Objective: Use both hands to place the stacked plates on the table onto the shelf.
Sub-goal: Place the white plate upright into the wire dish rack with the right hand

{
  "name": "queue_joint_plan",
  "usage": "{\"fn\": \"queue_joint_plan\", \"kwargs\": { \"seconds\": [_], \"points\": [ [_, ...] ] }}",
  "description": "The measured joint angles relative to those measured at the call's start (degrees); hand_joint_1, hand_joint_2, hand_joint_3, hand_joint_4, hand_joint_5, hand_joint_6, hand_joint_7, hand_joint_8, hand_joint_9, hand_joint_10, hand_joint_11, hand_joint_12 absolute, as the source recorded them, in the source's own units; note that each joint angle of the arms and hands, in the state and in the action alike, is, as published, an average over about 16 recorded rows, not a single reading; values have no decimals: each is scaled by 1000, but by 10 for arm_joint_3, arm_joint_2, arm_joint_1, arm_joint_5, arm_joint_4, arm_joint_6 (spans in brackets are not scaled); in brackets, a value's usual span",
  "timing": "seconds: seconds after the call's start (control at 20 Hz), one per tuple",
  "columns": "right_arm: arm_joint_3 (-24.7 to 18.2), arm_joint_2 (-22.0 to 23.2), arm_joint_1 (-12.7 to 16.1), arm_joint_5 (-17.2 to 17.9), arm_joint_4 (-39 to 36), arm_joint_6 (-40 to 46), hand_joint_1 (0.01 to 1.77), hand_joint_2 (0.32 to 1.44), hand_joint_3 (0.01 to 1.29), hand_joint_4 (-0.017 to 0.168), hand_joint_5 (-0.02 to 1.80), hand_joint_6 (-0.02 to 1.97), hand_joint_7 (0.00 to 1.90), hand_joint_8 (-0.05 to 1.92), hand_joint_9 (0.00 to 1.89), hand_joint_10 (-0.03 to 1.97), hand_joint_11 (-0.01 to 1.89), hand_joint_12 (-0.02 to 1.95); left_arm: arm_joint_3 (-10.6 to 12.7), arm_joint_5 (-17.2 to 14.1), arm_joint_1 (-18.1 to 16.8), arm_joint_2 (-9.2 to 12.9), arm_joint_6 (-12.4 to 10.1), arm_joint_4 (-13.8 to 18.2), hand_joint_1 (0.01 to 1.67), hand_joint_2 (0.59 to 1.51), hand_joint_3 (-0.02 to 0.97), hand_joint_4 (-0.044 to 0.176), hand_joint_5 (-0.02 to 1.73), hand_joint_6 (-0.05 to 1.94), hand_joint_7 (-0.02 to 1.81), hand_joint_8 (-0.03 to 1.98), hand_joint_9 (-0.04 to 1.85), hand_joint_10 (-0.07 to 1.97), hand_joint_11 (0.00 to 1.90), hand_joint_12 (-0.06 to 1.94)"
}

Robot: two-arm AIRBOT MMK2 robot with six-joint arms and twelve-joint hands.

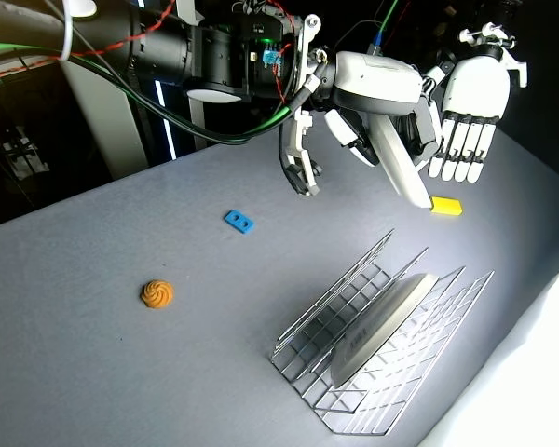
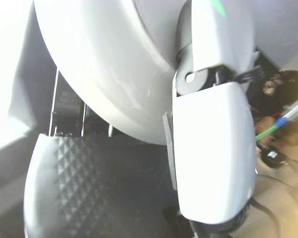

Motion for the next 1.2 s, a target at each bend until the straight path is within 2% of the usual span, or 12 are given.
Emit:
{"fn": "queue_joint_plan", "kwargs": {
  "seconds": [0.4,0.6,0.85,1.2],
  "points": [
    [-15,35,60,4,179,-61,1280,947,16,1,1062,878,1265,419,1425,66,998,1077,0,-3,0,0,0,7,22,1112,20,1,33,-1,51,13,22,10,17,7],
    [-14,48,84,-4,250,-86,1280,947,15,0,1055,871,1258,457,1446,63,1011,1093,-1,-5,0,0,0,8,22,1112,20,1,36,2,53,13,22,10,17,7],
    [-5,58,100,-12,317,-110,1280,947,16,0,1054,850,1263,460,1463,55,1014,1108,-2,-6,0,0,0,10,22,1112,19,1,32,6,50,13,20,10,17,6],
    [18,67,112,-19,371,-124,1281,947,16,-2,1055,836,1263,471,1469,58,1014,1103,-2,-8,0,0,0,15,22,1112,19,1,18,9,46,13,20,10,17,6]
  ]
}}
